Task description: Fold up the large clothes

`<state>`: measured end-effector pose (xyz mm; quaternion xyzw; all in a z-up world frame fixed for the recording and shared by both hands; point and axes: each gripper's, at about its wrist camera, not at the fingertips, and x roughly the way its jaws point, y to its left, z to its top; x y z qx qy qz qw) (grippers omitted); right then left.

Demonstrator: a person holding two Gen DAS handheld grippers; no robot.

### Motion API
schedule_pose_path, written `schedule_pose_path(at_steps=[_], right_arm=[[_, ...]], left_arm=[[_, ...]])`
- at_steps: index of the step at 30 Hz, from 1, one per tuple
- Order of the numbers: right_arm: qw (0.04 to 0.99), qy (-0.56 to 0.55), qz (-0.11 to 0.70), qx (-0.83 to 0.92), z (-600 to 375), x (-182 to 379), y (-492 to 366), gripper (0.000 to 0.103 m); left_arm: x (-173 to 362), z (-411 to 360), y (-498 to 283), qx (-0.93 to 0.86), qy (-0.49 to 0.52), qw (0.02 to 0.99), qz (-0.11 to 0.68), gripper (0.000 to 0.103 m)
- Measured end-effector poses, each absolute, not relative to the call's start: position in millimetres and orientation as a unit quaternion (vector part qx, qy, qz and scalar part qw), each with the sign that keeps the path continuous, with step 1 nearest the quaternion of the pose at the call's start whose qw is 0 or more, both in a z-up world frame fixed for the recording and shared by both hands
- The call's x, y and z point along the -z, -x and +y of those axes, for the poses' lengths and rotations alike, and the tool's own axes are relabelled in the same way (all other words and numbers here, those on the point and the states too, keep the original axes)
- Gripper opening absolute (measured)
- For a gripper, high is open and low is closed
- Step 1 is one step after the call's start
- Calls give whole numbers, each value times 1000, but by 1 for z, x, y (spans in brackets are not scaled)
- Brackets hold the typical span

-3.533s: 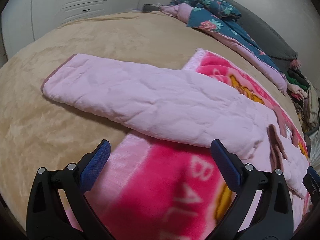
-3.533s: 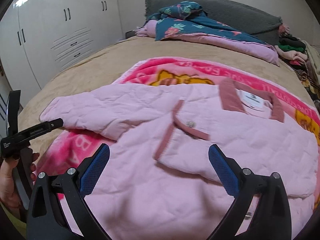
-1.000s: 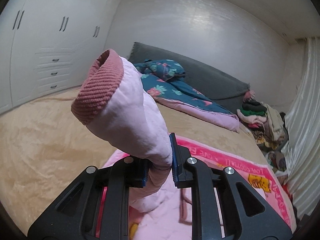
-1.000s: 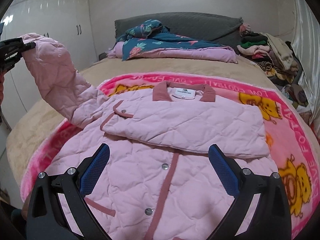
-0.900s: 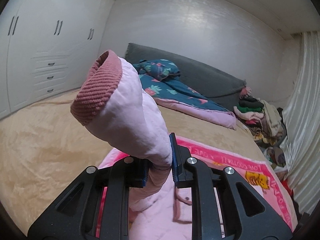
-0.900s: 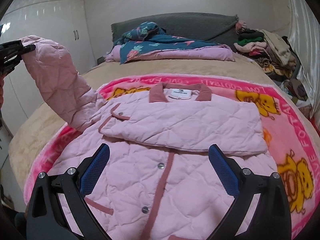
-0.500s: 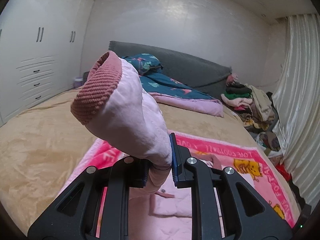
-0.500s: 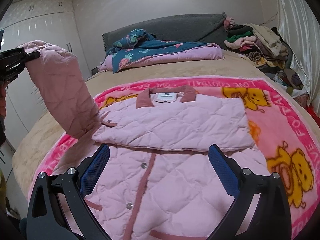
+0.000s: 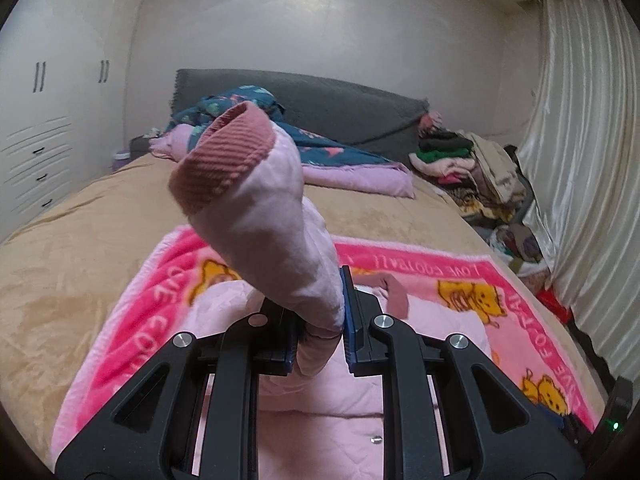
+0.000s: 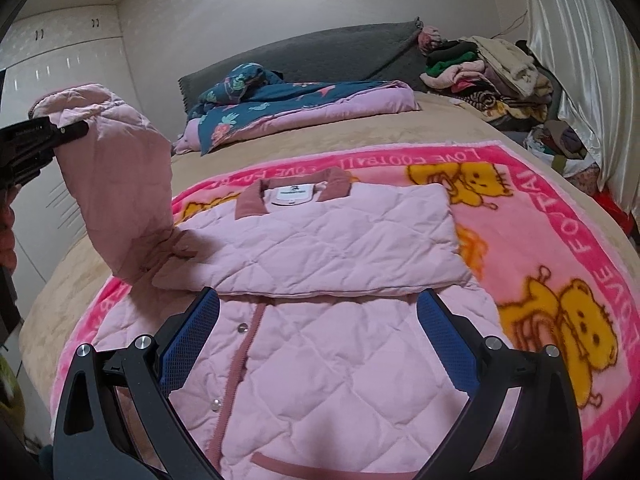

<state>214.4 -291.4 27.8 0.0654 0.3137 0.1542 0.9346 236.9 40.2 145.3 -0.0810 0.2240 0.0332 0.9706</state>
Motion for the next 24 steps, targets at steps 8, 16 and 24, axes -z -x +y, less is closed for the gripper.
schedule_pose_path(at_steps=[8, 16, 24], right_arm=[[934, -92, 319, -129, -318, -22, -216, 98], [934, -112, 323, -101, -345, -15, -217, 98], [929, -140, 334, -75, -367, -2, -221, 98]], left_arm=[[-119, 4, -250, 7, 58, 964, 259, 10], [-79, -38, -258, 62, 15, 955, 289, 12], [-25, -74, -265, 94, -36, 931, 351, 17]])
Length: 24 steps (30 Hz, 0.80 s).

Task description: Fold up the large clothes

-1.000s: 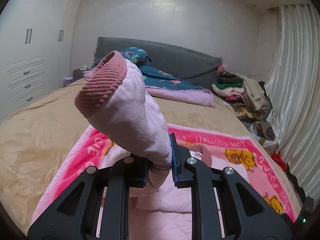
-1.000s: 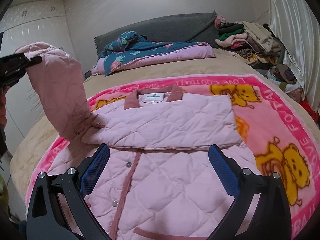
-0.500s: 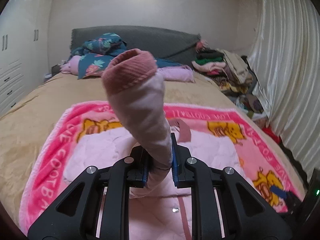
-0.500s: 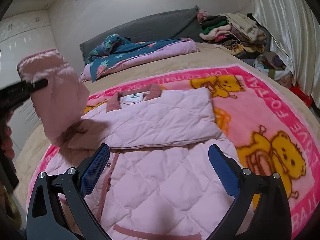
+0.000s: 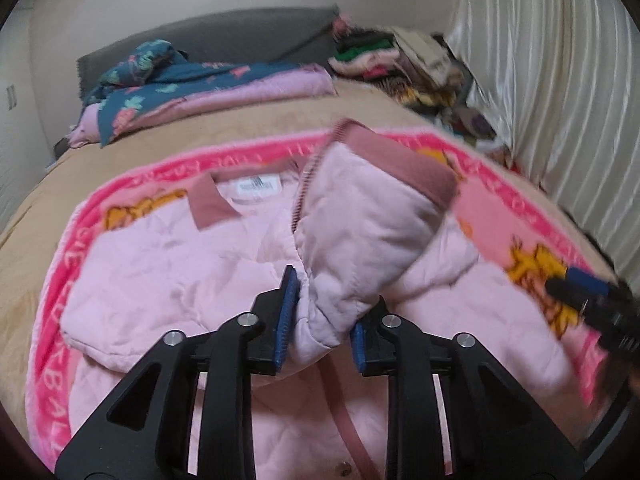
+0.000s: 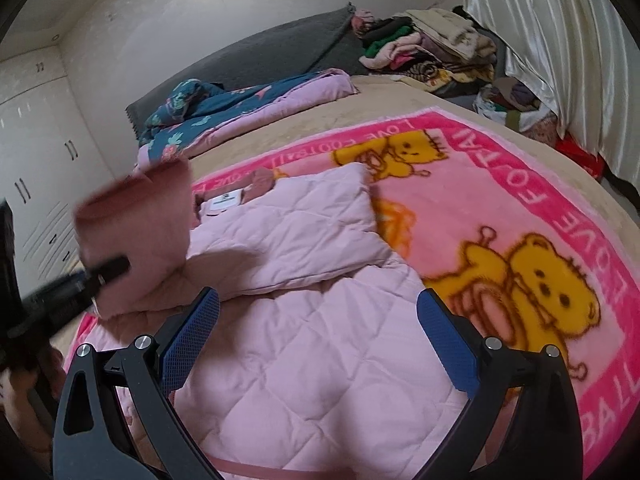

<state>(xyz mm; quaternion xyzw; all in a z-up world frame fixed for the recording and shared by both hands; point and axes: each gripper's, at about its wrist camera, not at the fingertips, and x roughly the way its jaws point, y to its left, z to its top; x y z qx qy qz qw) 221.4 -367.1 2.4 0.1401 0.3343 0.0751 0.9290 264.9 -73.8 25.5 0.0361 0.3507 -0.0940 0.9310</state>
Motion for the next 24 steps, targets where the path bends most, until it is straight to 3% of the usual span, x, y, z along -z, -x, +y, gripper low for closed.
schedule_pose_path(at_steps=[4, 6, 10, 12, 14, 24], right_arm=[[927, -146, 339, -63, -375, 2, -223, 98], [925, -150, 343, -59, -379, 4, -224, 98], [922, -159, 349, -58, -382, 9, -227, 99], [920, -163, 351, -62, -379, 10, -229, 99], [920, -160, 353, -65, -374, 11, -231, 99], [898, -150, 392, -132, -314, 27, -247, 99]], left_arm=[[-6, -88, -263, 110, -64, 919, 373, 30], [3, -96, -259, 117, -83, 913, 383, 62], [15, -99, -251, 121, -106, 901, 403, 70], [17, -92, -246, 126, -98, 896, 414, 86], [16, -81, -241, 131, -79, 895, 418, 94], [-7, 1, -263, 35, -17, 915, 401, 94]])
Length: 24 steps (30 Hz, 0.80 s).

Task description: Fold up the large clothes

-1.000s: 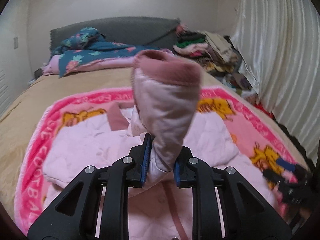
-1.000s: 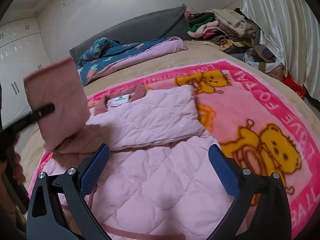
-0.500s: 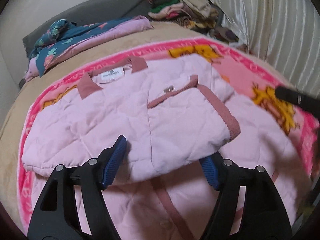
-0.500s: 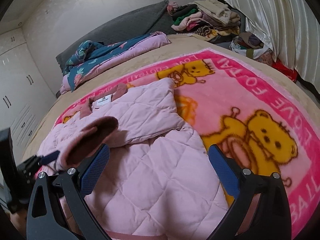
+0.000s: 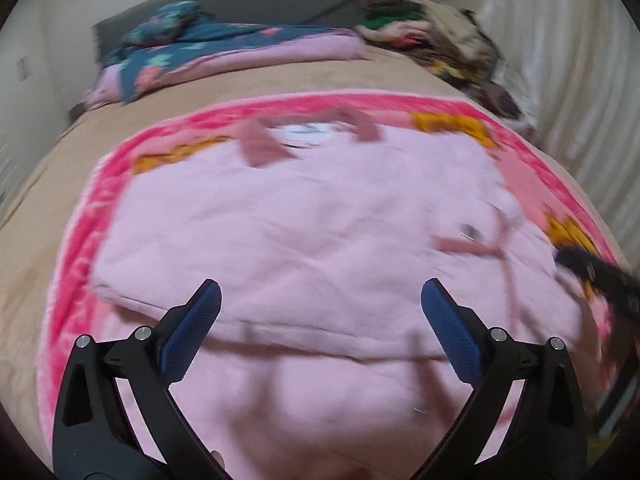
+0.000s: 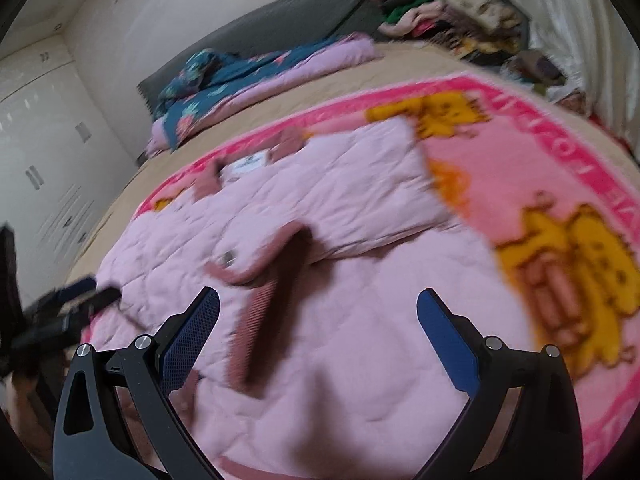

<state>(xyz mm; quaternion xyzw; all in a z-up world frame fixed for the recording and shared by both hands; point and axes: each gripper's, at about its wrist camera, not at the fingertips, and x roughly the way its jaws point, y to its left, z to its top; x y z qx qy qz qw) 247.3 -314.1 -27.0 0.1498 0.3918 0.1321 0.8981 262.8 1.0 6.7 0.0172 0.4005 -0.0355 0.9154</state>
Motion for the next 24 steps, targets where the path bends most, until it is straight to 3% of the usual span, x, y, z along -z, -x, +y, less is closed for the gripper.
schedule_pose_path(at_steps=[12, 18, 22, 24], right_arm=[[859, -178, 452, -162, -252, 70, -281, 97], [868, -174, 433, -172, -244, 68, -284, 64], [877, -173, 404, -193, -240, 59, -282, 29], [883, -168, 389, -202, -238, 51, -279, 22]], left_arm=[[-27, 125, -305, -63, 126, 925, 354, 94], [-9, 160, -311, -76, 177, 913, 359, 94], [-11, 173, -308, -85, 177, 918, 346, 94], [-12, 176, -307, -82, 180, 918, 343, 94]])
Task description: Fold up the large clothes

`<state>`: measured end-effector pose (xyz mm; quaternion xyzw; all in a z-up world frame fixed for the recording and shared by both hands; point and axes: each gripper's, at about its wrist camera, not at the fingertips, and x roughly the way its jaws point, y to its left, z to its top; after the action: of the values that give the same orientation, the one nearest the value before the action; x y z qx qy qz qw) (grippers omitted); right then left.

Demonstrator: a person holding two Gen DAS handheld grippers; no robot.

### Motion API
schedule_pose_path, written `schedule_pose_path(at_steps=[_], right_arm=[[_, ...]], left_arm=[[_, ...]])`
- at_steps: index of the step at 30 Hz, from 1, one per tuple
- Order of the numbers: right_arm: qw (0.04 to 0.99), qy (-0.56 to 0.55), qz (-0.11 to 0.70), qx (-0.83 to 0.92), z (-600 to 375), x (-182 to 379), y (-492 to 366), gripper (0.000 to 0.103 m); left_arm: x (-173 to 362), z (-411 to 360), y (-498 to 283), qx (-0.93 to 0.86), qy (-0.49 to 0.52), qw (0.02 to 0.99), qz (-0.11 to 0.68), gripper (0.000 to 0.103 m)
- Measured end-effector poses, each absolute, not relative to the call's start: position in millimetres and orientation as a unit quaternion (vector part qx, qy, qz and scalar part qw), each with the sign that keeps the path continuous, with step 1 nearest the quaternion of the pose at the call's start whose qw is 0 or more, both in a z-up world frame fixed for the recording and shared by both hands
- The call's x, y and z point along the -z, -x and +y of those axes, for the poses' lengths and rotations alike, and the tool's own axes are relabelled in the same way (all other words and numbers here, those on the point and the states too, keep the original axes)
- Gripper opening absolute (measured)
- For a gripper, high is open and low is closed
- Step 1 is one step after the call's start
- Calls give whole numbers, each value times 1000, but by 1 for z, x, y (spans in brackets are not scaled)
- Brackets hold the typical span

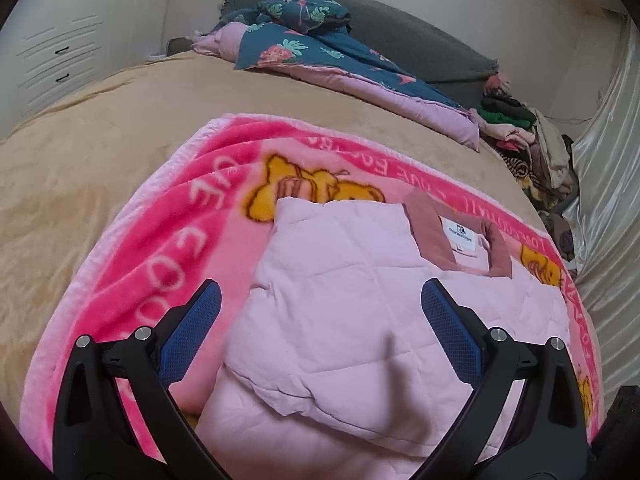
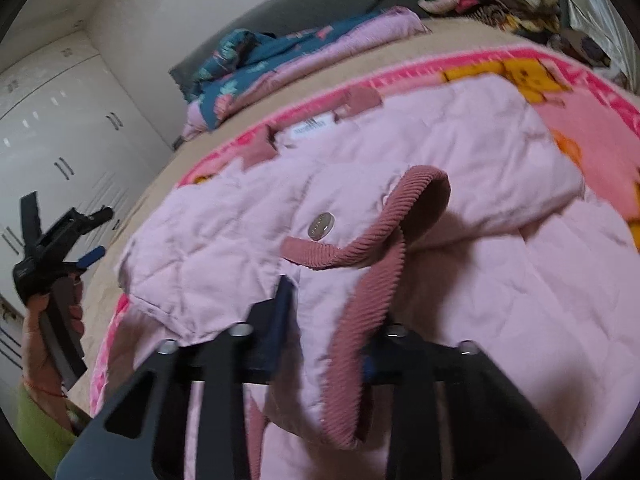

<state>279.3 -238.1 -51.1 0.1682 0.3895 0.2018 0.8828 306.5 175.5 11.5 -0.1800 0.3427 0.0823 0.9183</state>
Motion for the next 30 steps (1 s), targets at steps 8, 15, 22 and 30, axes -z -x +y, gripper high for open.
schedule_pose_path(at_steps=[8, 15, 22, 30], right_arm=[[920, -76, 303, -236, -227, -26, -284, 17], [942, -37, 254, -216, -247, -75, -315, 16], [938, -54, 289, -185, -267, -46, -342, 15], [930, -73, 323, -162, -272, -6, -349, 15]], left_arm=[[-17, 167, -308, -61, 164, 925, 337, 94], [-20, 134, -315, -23, 131, 932, 336, 94], [-8, 105, -326, 12, 107, 929, 354, 94], [8, 98, -334, 29, 113, 916, 383, 90]])
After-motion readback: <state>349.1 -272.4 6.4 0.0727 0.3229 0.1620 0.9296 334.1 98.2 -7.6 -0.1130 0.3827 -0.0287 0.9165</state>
